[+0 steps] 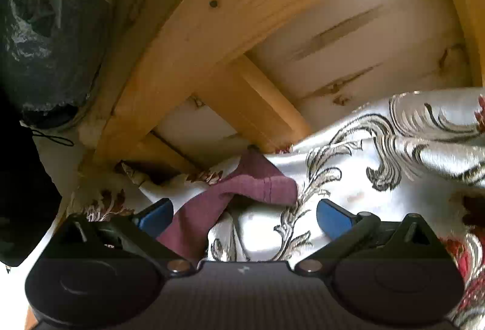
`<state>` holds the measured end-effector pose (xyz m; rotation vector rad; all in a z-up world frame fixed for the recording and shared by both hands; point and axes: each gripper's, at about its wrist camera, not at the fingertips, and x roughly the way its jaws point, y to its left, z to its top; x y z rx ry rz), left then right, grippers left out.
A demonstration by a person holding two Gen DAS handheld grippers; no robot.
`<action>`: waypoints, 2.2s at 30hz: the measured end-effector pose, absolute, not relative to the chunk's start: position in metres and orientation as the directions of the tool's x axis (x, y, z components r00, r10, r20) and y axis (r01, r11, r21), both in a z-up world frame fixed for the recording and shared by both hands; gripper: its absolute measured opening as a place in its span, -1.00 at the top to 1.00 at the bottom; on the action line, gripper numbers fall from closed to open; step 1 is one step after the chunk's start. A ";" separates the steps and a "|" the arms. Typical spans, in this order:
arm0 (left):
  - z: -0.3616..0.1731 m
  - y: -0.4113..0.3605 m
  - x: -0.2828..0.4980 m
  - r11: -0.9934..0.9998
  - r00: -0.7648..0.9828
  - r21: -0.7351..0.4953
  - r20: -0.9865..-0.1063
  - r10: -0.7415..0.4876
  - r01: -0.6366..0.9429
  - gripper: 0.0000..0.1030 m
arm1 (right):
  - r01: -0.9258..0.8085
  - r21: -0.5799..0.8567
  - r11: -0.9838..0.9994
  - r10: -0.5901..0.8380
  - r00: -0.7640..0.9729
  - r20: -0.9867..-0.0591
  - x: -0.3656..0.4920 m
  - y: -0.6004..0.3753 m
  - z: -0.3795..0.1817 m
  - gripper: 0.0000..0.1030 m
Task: Fold small clothes
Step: 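Reach the right gripper to the sleeve cuff and close on it, then carry the held sleeve across the shirt body with the right gripper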
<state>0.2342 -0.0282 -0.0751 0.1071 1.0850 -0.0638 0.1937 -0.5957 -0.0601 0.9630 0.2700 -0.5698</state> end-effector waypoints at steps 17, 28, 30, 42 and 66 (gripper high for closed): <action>-0.056 -0.023 0.228 0.996 0.502 -0.004 -0.864 -0.046 0.085 -0.99 | 0.463 0.565 0.683 -0.360 0.886 -0.291 0.193 -0.536 0.004 0.66; -0.016 0.012 0.219 0.995 0.664 -0.074 -0.747 -0.011 -0.067 -0.99 | 0.111 0.384 0.917 -0.081 0.992 -0.093 0.187 -0.395 0.068 0.68; -0.010 0.019 0.218 0.993 0.705 -0.066 -0.709 0.026 -0.102 -0.99 | 0.027 0.327 0.945 -0.004 0.998 -0.069 0.192 -0.363 0.070 0.68; 0.005 0.055 0.218 0.944 0.778 -0.117 -0.602 0.179 -0.308 -0.99 | -0.427 0.078 0.901 0.434 0.876 -0.211 0.171 -0.214 0.031 0.69; -0.023 0.061 0.244 0.938 0.718 -0.082 -0.668 0.198 -0.335 -0.99 | -0.478 0.173 0.861 0.494 0.710 -0.502 0.163 -0.244 -0.015 -0.69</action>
